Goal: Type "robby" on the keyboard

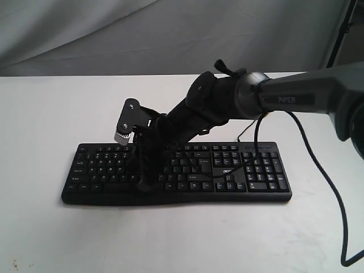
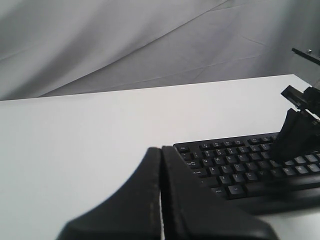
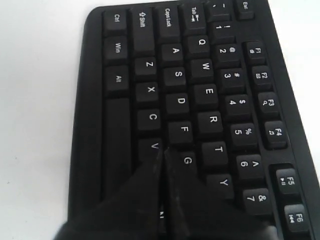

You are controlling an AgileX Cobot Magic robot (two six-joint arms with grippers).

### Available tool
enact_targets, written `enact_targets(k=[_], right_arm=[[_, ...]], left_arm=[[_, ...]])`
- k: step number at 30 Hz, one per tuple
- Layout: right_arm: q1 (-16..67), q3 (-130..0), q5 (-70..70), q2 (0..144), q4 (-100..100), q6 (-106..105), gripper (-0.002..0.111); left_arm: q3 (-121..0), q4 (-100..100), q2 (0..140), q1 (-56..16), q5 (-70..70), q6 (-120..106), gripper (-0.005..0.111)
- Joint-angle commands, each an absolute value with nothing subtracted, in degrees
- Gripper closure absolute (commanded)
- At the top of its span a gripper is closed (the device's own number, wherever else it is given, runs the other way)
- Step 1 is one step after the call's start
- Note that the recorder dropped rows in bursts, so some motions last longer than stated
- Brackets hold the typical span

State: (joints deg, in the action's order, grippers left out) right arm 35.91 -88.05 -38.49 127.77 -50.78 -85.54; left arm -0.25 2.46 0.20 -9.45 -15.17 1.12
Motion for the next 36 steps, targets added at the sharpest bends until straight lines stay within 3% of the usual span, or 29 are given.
enact_targets(k=[1,36], right_arm=[[35.9,-88.1,-38.6,127.6,-51.5,-85.0,0.108],[36.2,-88.1,-38.2,129.2,-55.1,-85.0,0.108]], left_arm=[[0.0,2.7,0.0,-9.8,-14.9,1.3,0.107],[0.0,2.7,0.0,-9.8,-14.9,1.3,0.107]])
